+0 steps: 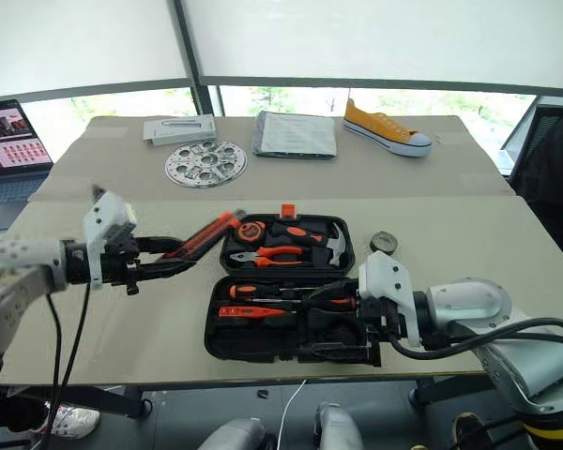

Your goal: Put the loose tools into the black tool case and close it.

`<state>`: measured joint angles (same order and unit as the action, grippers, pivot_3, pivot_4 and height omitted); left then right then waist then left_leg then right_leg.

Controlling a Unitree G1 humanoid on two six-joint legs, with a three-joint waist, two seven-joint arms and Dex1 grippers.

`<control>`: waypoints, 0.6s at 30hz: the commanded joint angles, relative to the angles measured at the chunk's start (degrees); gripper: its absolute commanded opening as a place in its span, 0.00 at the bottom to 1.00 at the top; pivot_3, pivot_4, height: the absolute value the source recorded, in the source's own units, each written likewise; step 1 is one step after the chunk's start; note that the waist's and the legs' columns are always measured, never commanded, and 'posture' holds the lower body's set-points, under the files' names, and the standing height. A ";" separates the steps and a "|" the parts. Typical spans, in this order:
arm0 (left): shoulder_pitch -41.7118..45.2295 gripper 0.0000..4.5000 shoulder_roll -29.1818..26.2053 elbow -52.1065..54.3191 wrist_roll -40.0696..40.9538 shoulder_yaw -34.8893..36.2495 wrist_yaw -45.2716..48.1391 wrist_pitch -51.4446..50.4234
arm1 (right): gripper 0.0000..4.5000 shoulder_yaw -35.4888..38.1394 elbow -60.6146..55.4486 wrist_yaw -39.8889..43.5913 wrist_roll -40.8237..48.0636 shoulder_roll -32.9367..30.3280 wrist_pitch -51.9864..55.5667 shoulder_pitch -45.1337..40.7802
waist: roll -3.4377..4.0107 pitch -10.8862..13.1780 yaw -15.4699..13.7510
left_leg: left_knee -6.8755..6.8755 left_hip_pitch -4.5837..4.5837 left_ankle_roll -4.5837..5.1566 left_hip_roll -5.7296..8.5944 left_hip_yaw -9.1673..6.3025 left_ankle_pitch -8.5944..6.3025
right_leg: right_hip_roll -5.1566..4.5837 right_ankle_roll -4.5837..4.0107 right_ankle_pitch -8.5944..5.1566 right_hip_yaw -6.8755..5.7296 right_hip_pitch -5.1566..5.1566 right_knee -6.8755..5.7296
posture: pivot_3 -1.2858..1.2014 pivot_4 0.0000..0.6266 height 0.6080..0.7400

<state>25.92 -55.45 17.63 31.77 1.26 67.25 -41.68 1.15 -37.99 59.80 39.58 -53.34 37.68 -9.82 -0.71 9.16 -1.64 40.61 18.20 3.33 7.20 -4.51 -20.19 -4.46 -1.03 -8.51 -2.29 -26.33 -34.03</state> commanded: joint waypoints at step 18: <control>8.15 0.39 5.02 -0.84 -9.38 -25.61 14.31 1.89 | 1.00 6.58 -9.58 -8.34 1.95 -0.31 0.63 8.98 | -0.08 0.06 0.90 | 0.01 0.03 0.04 -0.13 -0.10 0.00 | 0.02 -0.10 -0.03 0.08 0.00 -0.03 | 0.52 0.24 1.00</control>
<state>34.22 -50.80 15.53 22.75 -24.01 81.92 -40.00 5.64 -45.72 52.13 39.85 -53.38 38.04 -0.84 -0.79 9.22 -0.73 40.62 18.23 3.37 7.08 -4.60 -20.18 -4.43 -1.13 -8.54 -2.21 -26.33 -34.05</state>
